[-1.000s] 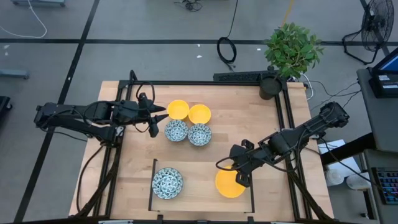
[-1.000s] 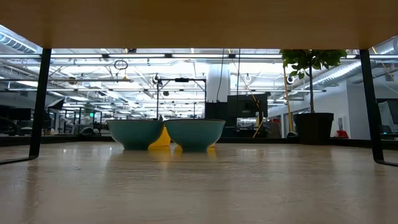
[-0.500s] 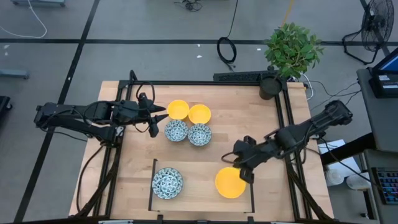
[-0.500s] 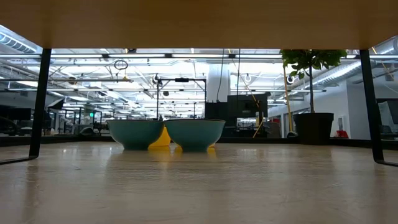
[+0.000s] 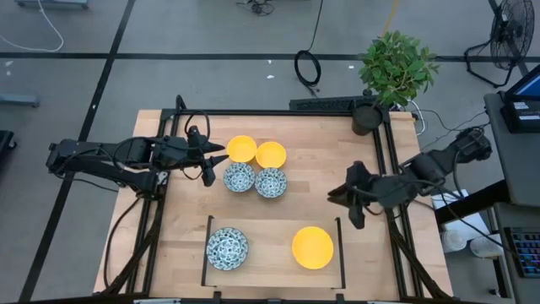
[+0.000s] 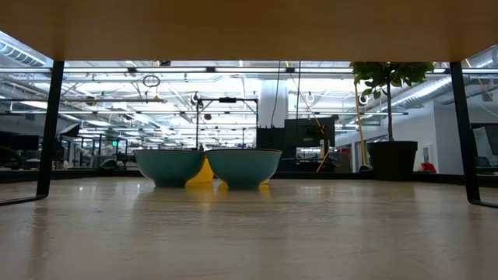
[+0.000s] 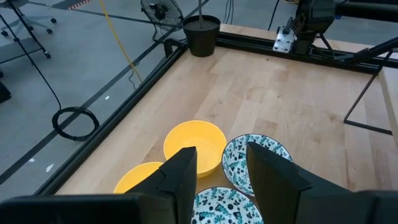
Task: Pick & Place Mini bowls
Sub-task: Stack the left yellow bowl on the yellow bowl on the shelf
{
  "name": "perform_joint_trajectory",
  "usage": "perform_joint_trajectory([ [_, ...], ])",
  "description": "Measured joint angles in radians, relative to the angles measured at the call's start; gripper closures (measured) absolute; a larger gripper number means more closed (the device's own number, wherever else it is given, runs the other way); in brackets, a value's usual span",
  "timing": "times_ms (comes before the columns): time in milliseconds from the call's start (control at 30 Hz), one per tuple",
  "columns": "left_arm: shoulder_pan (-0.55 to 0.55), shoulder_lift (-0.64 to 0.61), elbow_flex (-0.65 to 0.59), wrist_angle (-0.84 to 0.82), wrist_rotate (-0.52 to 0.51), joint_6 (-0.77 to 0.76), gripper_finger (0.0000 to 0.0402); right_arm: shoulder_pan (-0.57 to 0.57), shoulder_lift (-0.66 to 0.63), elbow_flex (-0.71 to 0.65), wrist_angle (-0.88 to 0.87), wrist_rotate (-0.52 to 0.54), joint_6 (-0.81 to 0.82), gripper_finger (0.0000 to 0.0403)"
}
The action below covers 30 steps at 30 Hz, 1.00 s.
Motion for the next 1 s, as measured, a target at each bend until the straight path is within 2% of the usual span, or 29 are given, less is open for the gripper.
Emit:
perform_joint_trajectory([
  [167,0.000,0.000,0.000,0.000,0.000,0.000,0.0256,0.034,-0.010,0.000,-0.012,0.108,-0.111,0.0346],
  [267,0.000,0.000,0.000,0.000,0.000,0.000,0.0256,0.049,-0.010,-0.006,-0.031,0.232,-0.161,0.0349],
  [367,0.001,0.000,0.000,0.000,0.000,0.000,0.0256,0.053,-0.014,-0.069,0.026,0.368,-0.212,0.0351],
  [467,0.001,0.000,0.000,0.000,0.000,0.000,0.0256,0.046,-0.024,-0.179,0.138,0.444,-0.307,0.0351],
  [633,0.001,0.000,0.000,0.000,0.000,0.000,0.0256,0.003,-0.101,-0.390,0.422,0.470,-0.497,0.0356],
  [800,0.001,0.000,0.000,0.000,0.000,0.000,0.0256,-0.073,-0.251,-0.583,0.677,0.473,-0.641,0.0369],
  [1000,0.001,0.000,0.000,0.000,-0.003,0.051,0.0256,-0.220,-0.419,-0.838,0.951,0.477,-0.697,0.0389],
])
